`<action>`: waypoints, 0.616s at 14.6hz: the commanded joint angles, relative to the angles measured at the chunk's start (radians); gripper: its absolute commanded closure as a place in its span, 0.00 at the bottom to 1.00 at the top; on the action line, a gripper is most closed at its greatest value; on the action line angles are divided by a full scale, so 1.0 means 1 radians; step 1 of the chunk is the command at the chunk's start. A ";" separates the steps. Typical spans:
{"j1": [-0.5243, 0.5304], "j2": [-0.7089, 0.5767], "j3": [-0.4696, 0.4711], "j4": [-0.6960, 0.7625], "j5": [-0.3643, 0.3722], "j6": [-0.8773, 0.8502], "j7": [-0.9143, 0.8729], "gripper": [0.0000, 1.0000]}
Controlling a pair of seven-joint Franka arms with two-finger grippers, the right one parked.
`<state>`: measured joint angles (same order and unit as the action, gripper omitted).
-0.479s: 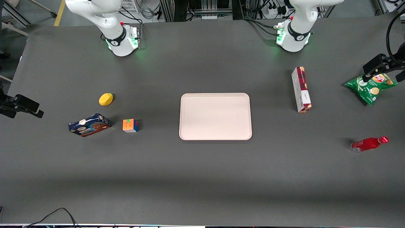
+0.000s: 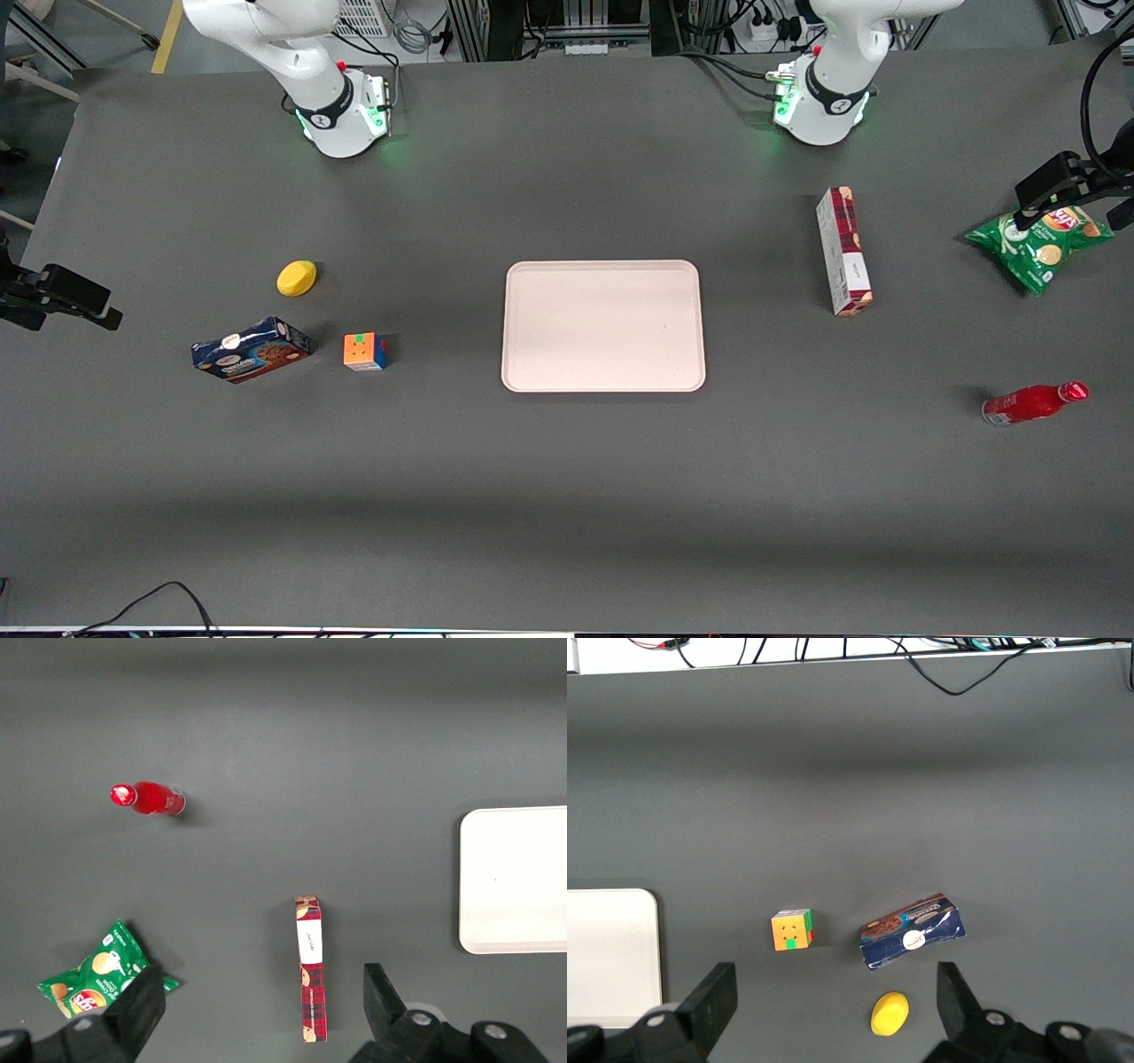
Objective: Place red cookie box on tray
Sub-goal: 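Move the open left gripper over the upright red plaid cookie box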
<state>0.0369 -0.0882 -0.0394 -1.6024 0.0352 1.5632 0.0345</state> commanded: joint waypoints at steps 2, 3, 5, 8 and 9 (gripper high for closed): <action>-0.009 -0.011 0.001 -0.083 -0.005 -0.029 -0.005 0.00; -0.009 -0.024 0.001 -0.121 -0.003 -0.025 -0.007 0.00; -0.009 -0.036 0.003 -0.172 -0.001 -0.023 -0.007 0.00; -0.008 -0.102 0.003 -0.325 -0.001 0.058 -0.008 0.00; -0.008 -0.148 0.003 -0.411 -0.001 0.110 -0.008 0.00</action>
<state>0.0361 -0.1026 -0.0414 -1.8039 0.0350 1.5619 0.0340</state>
